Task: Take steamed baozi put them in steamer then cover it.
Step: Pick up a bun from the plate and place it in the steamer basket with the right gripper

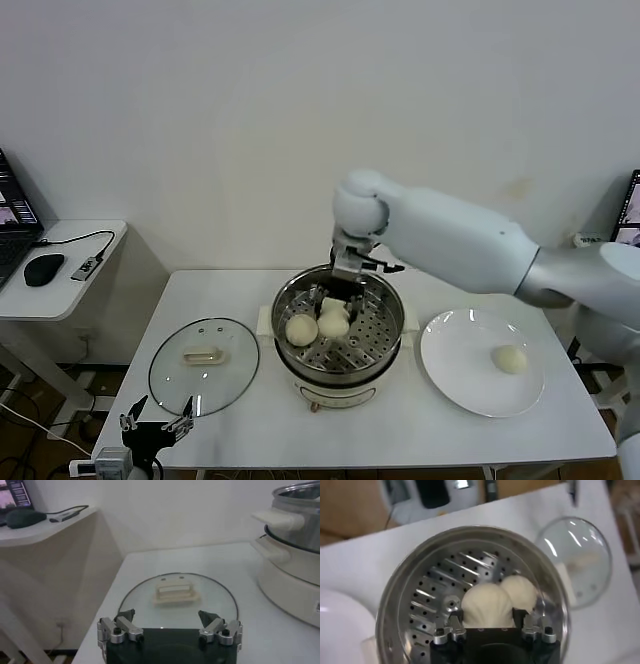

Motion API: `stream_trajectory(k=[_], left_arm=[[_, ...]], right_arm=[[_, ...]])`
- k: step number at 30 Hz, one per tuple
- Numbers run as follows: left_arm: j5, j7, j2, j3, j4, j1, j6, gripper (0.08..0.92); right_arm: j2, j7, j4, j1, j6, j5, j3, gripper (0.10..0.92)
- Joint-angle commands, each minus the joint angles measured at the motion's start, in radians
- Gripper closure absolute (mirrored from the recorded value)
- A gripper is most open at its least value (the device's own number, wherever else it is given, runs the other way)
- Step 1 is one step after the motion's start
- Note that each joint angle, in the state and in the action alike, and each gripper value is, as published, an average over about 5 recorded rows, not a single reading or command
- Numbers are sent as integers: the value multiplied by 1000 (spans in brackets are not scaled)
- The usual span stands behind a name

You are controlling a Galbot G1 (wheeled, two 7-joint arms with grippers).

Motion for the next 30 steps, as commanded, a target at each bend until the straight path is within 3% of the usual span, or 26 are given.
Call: stream_trajectory(k=[1,13,25,30], left_arm=[[2,0,-3,-1,-6,2,0,177],[3,1,-6,7,3,-5,1,177],[5,1,-7,15,19,-9,-1,177],[5,3,-5,15,22,-12,0,177]], right_arm=[[37,-8,36,-38,100,-125,-5,414],[-24,-20,176,-42,7,-92,-35,414],[0,1,98,-103,14,-161,-15,414],[-18,18,103,-97,-25,-132,-2,341]])
